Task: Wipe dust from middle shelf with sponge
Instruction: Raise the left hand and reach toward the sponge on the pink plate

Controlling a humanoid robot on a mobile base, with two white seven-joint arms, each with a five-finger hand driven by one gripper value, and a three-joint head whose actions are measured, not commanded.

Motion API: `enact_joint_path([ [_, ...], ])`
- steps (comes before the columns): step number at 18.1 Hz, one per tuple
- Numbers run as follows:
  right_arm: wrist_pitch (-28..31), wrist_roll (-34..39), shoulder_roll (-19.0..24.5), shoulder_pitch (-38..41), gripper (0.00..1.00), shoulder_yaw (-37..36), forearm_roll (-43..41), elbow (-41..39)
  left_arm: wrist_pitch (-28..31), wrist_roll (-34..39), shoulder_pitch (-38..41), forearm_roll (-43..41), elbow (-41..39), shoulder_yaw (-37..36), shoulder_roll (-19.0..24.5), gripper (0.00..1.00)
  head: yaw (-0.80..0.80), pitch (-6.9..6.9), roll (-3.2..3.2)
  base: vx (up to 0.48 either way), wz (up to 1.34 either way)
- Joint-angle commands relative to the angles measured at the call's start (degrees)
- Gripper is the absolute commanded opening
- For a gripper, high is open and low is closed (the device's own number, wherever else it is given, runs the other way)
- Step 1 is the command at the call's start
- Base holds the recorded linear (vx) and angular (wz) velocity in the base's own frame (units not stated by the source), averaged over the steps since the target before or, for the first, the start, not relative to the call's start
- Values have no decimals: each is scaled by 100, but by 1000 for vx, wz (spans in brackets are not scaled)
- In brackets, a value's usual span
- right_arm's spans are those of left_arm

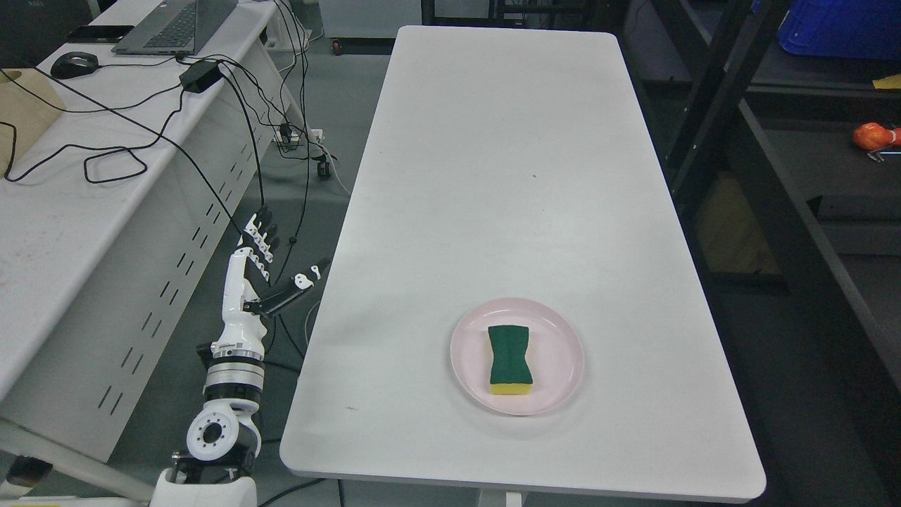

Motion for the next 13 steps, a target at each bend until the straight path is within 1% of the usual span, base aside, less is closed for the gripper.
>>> enact_joint_path([
  [1,3,2,-100,9,100,0,0,-100,1,-3,0,1,-15,-79,100,98,0,0,0,20,6],
  [7,3,2,-100,1,100,0,0,-100,-34,-90,-227,-17,117,-97,100,98,0,0,0,3,1],
  [8,3,2,-100,1,100,0,0,-100,-35,-308,-324,-43,126,-115,100,98,0,0,0,0,0],
  [9,3,2,-100,1,100,0,0,-100,-35,-771,-499,-148,170,-132,261,98,0,0,0,0,0],
  [10,3,2,-100,1,100,0,0,-100,-43,-1298,-675,-331,266,-150,611,98,0,0,0,0,0],
  [12,3,2,-100,1,100,0,0,-100,-122,-2160,-1174,-910,476,-263,904,95,0,0,0,0,0],
  [13,3,2,-100,1,100,0,0,-100,-366,-2522,-1473,-1366,617,-377,922,94,0,0,0,0,0],
])
